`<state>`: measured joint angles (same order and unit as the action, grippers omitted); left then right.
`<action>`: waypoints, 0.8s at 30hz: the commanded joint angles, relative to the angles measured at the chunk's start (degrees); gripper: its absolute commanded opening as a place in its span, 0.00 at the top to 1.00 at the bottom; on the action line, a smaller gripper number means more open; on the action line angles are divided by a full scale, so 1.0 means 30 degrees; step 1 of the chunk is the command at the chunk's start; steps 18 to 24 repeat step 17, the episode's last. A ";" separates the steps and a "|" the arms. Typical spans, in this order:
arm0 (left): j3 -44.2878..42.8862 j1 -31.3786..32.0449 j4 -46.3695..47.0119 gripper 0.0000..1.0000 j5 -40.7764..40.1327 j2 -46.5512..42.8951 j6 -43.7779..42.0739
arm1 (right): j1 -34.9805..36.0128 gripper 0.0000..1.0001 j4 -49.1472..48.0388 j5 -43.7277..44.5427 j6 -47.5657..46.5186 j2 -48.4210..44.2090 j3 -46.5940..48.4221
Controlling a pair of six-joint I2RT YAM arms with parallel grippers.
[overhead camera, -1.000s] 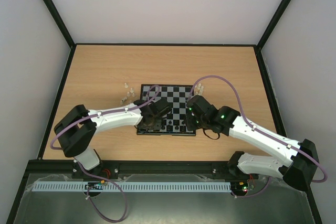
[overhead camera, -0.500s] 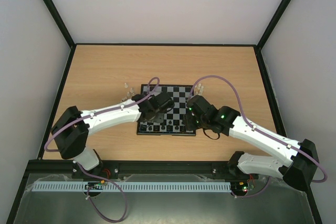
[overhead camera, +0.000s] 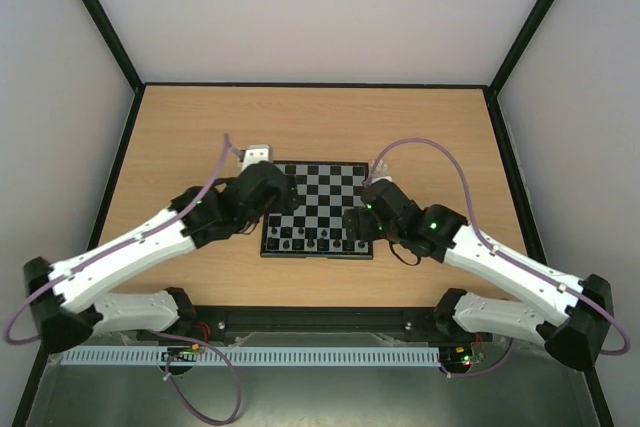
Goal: Set up the chess pieces on the board
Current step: Reset both arms
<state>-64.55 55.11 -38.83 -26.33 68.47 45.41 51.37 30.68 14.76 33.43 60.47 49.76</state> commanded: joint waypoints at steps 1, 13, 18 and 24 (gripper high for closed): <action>0.0956 0.0057 0.0417 0.01 -0.2380 -0.2700 0.0168 | -0.0073 0.01 -0.0819 0.1385 0.0502 -0.1610 0.0144; 0.3156 0.0057 0.1008 0.01 -0.4479 -0.8084 0.0511 | -0.0054 0.01 -0.1603 0.2599 0.1491 -0.5168 -0.0908; 0.3320 0.0064 0.1041 0.01 -0.4708 -0.8161 0.0560 | -0.0073 0.01 -0.1558 0.2851 0.1701 -0.5215 -0.1054; 0.3320 0.0064 0.1041 0.01 -0.4708 -0.8161 0.0560 | -0.0073 0.01 -0.1558 0.2851 0.1701 -0.5215 -0.1054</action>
